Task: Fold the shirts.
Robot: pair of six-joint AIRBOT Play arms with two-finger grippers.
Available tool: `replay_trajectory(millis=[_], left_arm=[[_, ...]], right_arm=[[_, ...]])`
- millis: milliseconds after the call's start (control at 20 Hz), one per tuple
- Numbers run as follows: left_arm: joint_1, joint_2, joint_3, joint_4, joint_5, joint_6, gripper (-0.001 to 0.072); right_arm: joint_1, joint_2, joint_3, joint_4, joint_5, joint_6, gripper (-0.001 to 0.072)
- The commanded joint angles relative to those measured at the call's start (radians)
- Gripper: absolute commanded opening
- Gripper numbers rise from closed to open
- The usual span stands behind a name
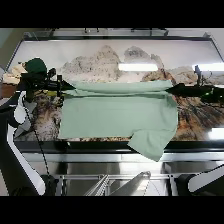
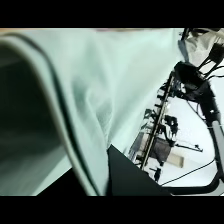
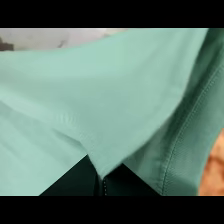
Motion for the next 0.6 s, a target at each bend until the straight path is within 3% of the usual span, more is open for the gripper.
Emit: replay_trajectory(millis=[0, 150, 200, 250, 400, 450, 500, 550], left_arm=[[-0.005, 0.002, -0.018, 0.087, 0.02, -0.018, 0.0024], [-0.009, 0.002, 0.016, 0.118, 0.037, -0.033, 0.0048], [-0.011, 0.002, 0.031, 0.117, 0.045, -0.033, 0.022], [-0.012, 0.002, 0.047, 0.117, 0.063, -0.033, 0.0271], [-0.006, 0.002, 0.116, 0.117, 0.144, -0.06, 0.0288], [0.003, 0.009, 0.126, 0.118, 0.17, -0.093, 0.0366], [0.016, 0.027, 0.113, 0.119, 0.186, -0.126, 0.0609], [0.033, 0.055, 0.082, 0.119, 0.19, -0.149, 0.0707]], right_arm=[[0.011, -0.001, -0.01, -0.086, -0.035, 0.038, 0.0028], [0.011, -0.001, -0.01, -0.108, -0.051, 0.064, 0.0037], [0.011, -0.001, -0.01, -0.118, -0.05, 0.077, 0.0171], [0.011, 0.0, -0.01, -0.13, -0.049, 0.093, 0.0258], [0.002, 0.029, -0.01, -0.252, -0.032, 0.17, 0.0291], [-0.005, 0.05, -0.01, -0.317, -0.024, 0.214, 0.0428], [-0.015, 0.073, -0.01, -0.375, -0.006, 0.255, 0.0506], [-0.029, 0.102, -0.01, -0.43, 0.019, 0.294, 0.0505]])
